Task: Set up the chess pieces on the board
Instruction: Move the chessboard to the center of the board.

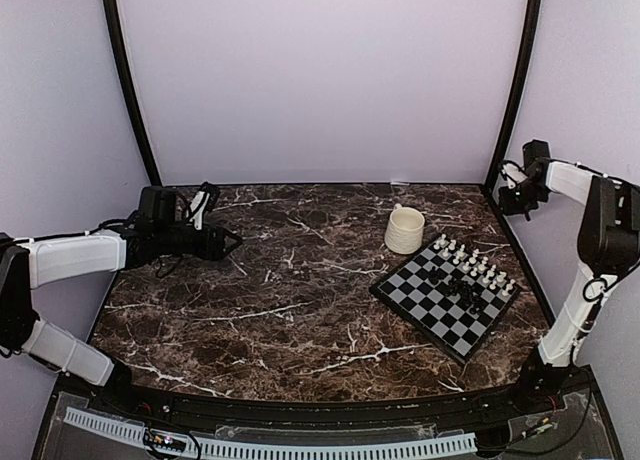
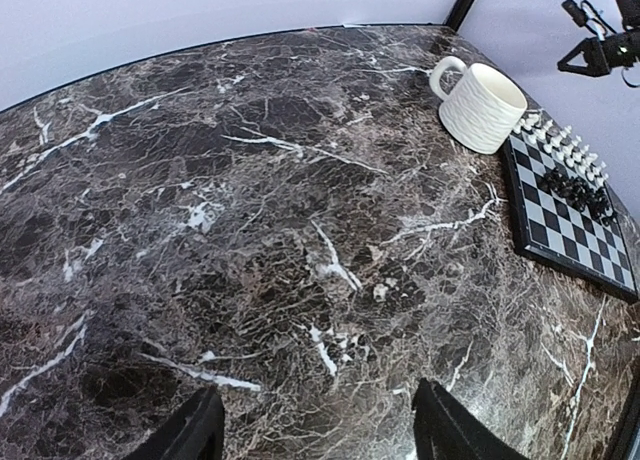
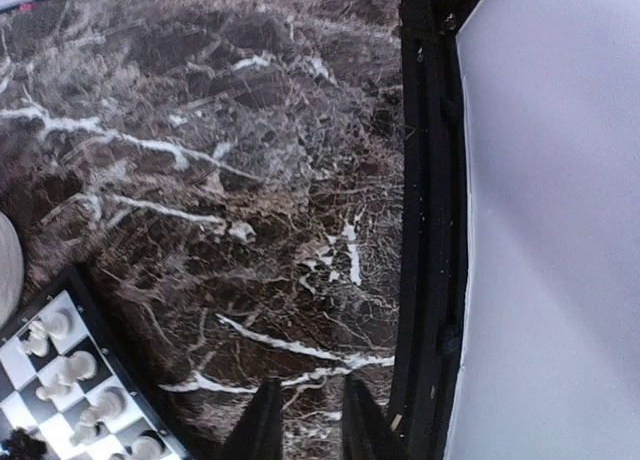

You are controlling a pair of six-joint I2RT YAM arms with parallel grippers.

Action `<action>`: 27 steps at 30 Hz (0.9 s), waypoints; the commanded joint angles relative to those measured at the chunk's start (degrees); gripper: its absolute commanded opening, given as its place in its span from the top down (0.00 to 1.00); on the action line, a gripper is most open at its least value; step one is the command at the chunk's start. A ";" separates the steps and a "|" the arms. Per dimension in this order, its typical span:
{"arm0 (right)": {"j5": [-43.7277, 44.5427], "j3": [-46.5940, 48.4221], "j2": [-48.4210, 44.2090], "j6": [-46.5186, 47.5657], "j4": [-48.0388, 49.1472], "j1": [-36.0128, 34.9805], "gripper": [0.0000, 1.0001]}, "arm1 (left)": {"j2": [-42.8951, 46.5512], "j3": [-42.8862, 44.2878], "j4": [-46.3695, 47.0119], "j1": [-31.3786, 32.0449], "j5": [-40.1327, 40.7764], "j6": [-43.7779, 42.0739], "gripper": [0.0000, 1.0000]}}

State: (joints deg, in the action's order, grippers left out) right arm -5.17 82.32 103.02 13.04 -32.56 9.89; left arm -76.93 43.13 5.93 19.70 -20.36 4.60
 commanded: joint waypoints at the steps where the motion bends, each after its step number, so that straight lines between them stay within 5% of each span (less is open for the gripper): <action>1: 1.48 4.91 7.22 4.15 -6.79 0.59 0.87 | -0.30 2.09 -1.10 2.04 -3.38 -2.95 0.33; 6: -0.62 7.37 14.07 6.06 -10.04 0.66 1.00 | -1.68 2.86 -2.44 4.46 -3.69 -4.11 0.37; 27: -10.03 2.69 17.96 14.24 -15.37 -0.14 1.00 | -2.53 3.25 -2.12 5.61 -5.47 -3.01 0.37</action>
State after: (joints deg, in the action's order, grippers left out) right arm -12.49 86.70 119.52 25.12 -46.39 10.48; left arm -79.55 44.88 4.19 24.99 -24.67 1.76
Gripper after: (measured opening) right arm 0.005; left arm 0.626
